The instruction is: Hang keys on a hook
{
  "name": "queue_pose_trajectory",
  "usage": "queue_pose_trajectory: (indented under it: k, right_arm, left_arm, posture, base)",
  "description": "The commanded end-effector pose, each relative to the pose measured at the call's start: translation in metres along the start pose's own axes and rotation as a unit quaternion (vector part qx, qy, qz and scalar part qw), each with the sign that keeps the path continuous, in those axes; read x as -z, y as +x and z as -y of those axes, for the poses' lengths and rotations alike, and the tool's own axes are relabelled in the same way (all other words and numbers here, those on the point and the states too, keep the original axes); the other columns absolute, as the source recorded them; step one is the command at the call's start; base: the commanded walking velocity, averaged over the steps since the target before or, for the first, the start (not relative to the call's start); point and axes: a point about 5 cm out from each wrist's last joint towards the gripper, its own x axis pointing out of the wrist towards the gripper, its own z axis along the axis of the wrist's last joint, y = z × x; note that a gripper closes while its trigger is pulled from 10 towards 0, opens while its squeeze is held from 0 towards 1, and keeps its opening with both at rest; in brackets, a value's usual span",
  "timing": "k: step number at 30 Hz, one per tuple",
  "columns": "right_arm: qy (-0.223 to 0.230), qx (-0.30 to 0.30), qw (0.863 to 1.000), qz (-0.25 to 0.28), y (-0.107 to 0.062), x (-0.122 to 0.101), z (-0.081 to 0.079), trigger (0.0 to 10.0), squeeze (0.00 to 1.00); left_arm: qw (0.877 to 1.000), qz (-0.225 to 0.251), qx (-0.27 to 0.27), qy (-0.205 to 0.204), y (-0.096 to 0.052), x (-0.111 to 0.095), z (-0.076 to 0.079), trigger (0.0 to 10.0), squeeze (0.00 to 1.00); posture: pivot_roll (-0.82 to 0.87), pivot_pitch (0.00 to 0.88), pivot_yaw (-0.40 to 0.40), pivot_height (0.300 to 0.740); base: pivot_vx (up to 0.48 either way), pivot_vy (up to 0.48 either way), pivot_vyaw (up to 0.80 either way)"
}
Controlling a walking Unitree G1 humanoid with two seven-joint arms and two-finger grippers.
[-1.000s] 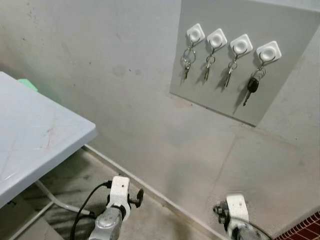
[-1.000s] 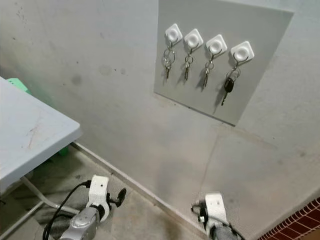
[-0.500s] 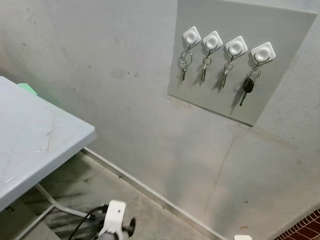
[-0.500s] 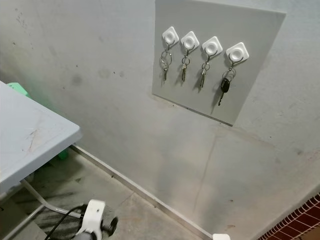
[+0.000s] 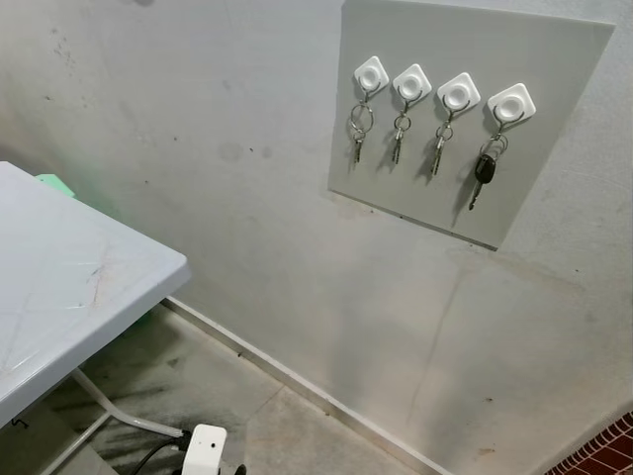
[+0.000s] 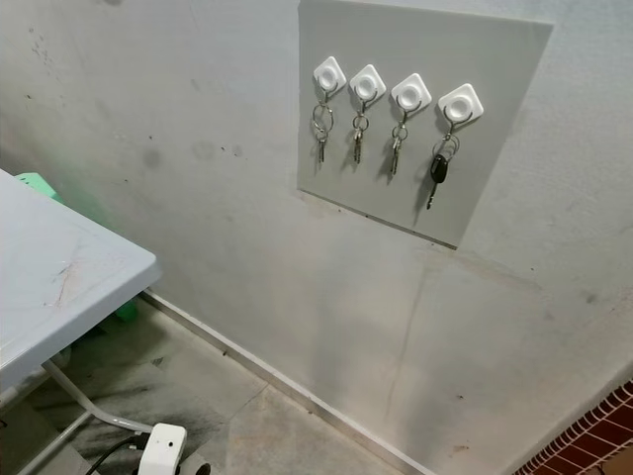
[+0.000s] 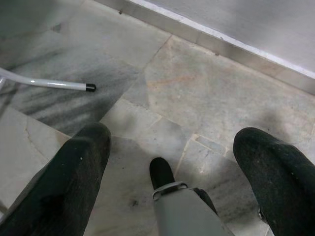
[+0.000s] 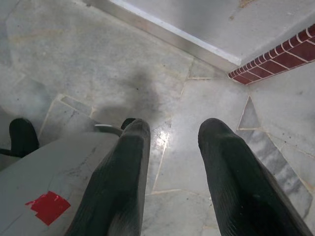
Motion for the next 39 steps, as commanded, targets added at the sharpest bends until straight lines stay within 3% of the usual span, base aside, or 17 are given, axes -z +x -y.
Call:
queue_pose_trajectory:
  k: [1,8,12,17,21,34,39]
  right_arm:
    - [0.011,0.001,1.000,0.005,0.000,-0.002,0.000,10.0,0.00]
    - [0.009,-0.007,1.000,0.008,0.001,-0.003,-0.005,10.0,0.00]
    - [0.030,0.002,1.000,0.003,0.000,0.000,-0.005,10.0,0.00]
    - [0.007,-0.002,1.000,-0.006,-0.001,0.004,-0.004,10.0,0.00]
    - [0.001,-0.002,1.000,-0.010,-0.001,0.007,-0.003,10.0,0.00]
    - [0.018,0.005,0.999,-0.026,-0.003,0.016,-0.004,10.0,0.00]
    - [0.021,0.005,0.999,-0.026,-0.003,0.016,-0.004,10.0,0.00]
  left_arm:
    - [1.000,0.000,-0.002,-0.004,0.000,0.000,0.000,10.0,0.00]
    - [1.000,0.001,0.003,-0.011,0.001,-0.001,0.005,10.0,0.00]
    - [1.000,-0.010,0.010,-0.009,0.000,0.005,0.010,10.0,0.00]
    - [1.000,-0.014,0.017,-0.020,-0.001,0.008,0.014,10.0,0.00]
    - [1.000,-0.009,0.023,-0.003,-0.001,0.007,0.015,10.0,0.00]
    - [1.000,-0.018,0.025,0.004,-0.002,0.012,0.014,10.0,0.00]
    - [0.999,-0.019,0.026,0.005,-0.002,0.012,0.015,10.0,0.00]
  posture:
    - [-0.04,0.000,0.001,0.740]
    - [-0.04,0.000,0.007,0.740]
    - [-0.05,0.000,0.017,0.740]
    - [-0.06,0.000,0.023,0.740]
    - [-0.05,0.000,0.025,0.740]
    - [-0.06,0.000,0.034,0.740]
    - [-0.06,0.000,0.033,0.740]
  base:
    - [0.000,0.000,0.00]
    - [0.000,0.000,0.00]
    - [0.000,0.000,0.00]
    - [0.000,0.000,0.00]
    - [0.000,0.000,0.00]
    - [0.000,0.000,0.00]
    - [0.000,0.000,-0.56]
